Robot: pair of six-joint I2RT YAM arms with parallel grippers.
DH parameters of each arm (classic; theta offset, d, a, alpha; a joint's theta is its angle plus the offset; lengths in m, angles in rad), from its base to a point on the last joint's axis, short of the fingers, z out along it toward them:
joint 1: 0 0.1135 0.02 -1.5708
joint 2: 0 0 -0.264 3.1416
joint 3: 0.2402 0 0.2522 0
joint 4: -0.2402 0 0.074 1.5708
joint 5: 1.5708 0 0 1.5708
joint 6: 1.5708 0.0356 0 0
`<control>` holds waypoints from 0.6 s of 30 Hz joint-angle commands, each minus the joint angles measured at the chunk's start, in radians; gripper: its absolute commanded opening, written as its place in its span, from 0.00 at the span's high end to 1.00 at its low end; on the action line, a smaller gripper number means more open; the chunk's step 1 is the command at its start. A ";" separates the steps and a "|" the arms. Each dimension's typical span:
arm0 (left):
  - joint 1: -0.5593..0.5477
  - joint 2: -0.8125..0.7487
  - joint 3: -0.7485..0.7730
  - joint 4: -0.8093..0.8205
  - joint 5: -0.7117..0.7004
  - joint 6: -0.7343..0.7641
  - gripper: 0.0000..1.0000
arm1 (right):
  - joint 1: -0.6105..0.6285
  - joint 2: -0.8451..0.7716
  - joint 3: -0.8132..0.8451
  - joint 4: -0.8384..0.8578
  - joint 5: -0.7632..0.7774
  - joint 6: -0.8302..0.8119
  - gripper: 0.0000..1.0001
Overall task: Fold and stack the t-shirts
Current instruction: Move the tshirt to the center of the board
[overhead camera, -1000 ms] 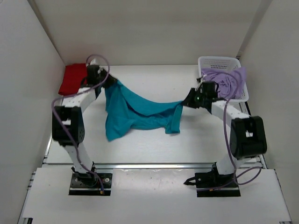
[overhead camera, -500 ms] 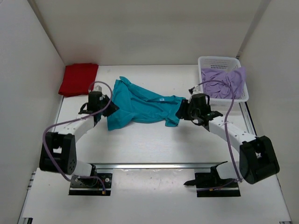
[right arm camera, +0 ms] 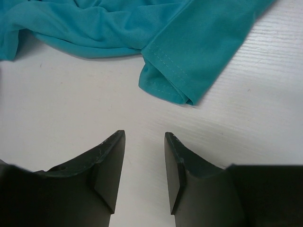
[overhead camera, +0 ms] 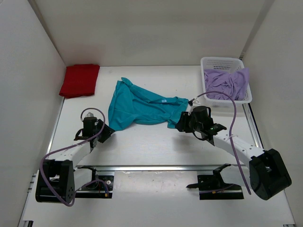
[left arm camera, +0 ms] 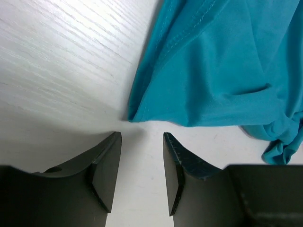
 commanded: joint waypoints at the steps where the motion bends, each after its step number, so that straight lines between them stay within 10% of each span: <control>1: 0.016 -0.010 -0.039 0.014 0.010 -0.059 0.49 | -0.006 -0.024 -0.013 0.054 -0.017 0.001 0.62; 18: 0.033 0.093 -0.087 0.264 -0.070 -0.186 0.71 | -0.038 -0.028 -0.044 0.087 -0.004 0.006 0.57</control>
